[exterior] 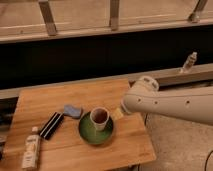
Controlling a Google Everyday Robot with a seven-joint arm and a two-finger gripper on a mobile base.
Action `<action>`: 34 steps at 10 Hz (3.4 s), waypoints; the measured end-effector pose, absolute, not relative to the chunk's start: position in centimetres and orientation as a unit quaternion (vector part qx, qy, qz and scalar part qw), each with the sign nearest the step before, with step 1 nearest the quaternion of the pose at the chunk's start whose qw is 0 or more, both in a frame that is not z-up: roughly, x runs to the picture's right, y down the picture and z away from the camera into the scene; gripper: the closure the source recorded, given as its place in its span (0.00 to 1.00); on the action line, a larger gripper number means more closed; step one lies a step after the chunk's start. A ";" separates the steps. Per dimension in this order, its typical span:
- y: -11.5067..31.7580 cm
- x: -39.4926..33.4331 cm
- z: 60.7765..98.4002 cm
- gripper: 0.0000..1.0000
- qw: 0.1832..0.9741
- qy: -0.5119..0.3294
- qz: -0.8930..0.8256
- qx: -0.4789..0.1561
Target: Move the arm in a circular motion
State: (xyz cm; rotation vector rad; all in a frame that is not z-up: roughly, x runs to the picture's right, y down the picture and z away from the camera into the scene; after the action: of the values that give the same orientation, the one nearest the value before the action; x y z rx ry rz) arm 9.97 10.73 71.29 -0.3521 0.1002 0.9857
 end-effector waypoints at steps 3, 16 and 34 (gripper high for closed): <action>10.7 10.0 71.3 0.20 0.865 0.048 0.471 -0.168; 10.8 10.0 71.4 0.20 0.865 0.049 0.470 -0.169; -1.6 -10.9 73.7 0.20 0.937 -0.106 0.298 -0.145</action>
State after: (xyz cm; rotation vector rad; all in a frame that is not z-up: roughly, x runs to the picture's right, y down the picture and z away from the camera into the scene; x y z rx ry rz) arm -10.93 -1.56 73.71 -0.2970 -0.2164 0.6098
